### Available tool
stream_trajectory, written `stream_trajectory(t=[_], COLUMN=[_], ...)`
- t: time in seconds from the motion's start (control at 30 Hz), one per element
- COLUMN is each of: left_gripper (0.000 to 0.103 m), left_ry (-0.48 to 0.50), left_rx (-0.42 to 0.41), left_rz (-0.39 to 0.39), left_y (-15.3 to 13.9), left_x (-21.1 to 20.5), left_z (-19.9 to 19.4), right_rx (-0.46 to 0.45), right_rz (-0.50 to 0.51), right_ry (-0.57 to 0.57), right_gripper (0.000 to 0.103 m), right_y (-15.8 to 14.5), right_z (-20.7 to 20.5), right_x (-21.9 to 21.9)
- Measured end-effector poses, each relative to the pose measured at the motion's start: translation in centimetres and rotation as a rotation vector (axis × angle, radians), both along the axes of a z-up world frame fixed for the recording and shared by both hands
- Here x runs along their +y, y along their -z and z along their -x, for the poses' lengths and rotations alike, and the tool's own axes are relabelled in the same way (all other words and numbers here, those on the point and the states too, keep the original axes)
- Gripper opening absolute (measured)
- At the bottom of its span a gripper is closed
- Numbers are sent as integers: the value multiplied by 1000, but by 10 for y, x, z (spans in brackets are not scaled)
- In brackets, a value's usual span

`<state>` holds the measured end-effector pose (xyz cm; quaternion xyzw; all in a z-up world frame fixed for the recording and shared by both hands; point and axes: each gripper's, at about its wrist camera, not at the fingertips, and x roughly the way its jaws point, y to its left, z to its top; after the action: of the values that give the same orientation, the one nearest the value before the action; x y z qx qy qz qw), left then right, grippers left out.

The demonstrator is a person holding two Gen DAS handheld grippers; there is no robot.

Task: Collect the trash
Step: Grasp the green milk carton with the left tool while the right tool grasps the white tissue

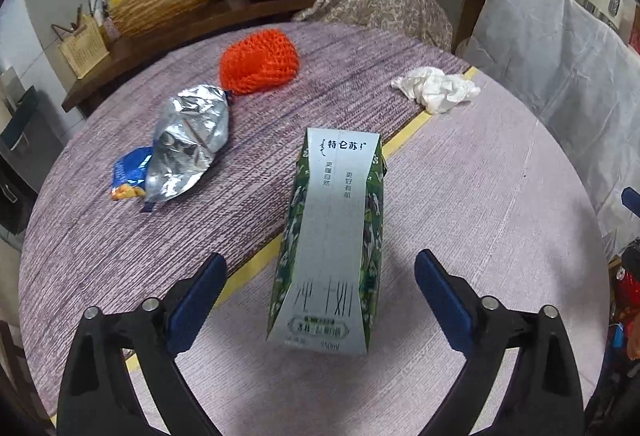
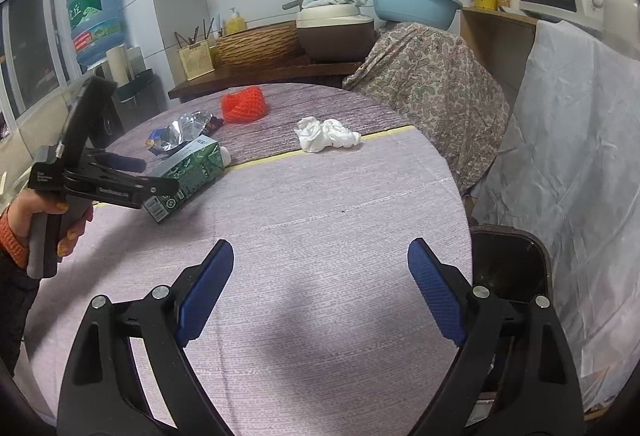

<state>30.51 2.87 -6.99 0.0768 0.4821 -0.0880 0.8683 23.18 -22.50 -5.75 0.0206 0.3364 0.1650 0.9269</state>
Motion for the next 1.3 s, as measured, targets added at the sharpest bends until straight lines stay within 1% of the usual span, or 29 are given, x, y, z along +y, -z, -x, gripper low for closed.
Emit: stream_trajectory(t=[0.1,0.17,0.2,0.23,0.27,0.33,0.43,0.57,0.77,0.83,0.9,0.93,0.97,1.0,1.03,1.07,1.1,1.13,1.2,1.3], left_gripper=[87,77,74,68,62,55,54,53,53,53,53,53,53,53,53,53,53,53,53,52], left_ry=[3,2,-2,-4,-5,-17,-25,-17,-21,-24,-27,-29,-27,-27,-29,-32,-32,-33,-36,-48], left_rx=[19,38,50,60,69,89,81,73,64,66,73,75,68,64,63,63,62,60,54,46], left_rz=[-26,-19,-12,-2,14,52,70,70,85,90,94,95,90,86,86,90,92,92,93,99], left_y=[3,5,7,8,10,13,13,13,13,14,17,19,19,19,19,18,18,18,17,17], left_x=[-2,-1,0,1,2,6,8,9,11,11,12,12,11,11,11,12,12,12,12,11], left_z=[-8,-13,-15,-17,-18,-20,-18,-15,-11,-10,-12,-12,-10,-10,-10,-10,-10,-9,-8,-6], right_rx=[21,36,40,43,43,44,62,92,98,101,117,130,136,139,141,144,143,136,115,93], right_rz=[-6,1,10,27,38,56,67,85,110,124,139,151,170,194,226,217,187,148,116,124], right_ry=[-13,-25,-30,-35,-36,-33,-25,-29,-37,-25,-13,-6,1,12,29,32,34,33,22,10], right_gripper=[88,88,88,88,88,88,88,88,88,86,74,70,59,44,38,31,23,21,19,18], right_y=[3,5,6,8,9,11,16,21,20,22,27,31,35,38,40,41,39,35,29,23], right_z=[-13,-24,-29,-37,-42,-55,-84,-123,-170,-182,-194,-200,-204,-207,-208,-207,-205,-201,-192,-179], right_x=[5,11,14,19,21,26,32,44,68,76,84,87,90,91,91,89,84,79,72,67])
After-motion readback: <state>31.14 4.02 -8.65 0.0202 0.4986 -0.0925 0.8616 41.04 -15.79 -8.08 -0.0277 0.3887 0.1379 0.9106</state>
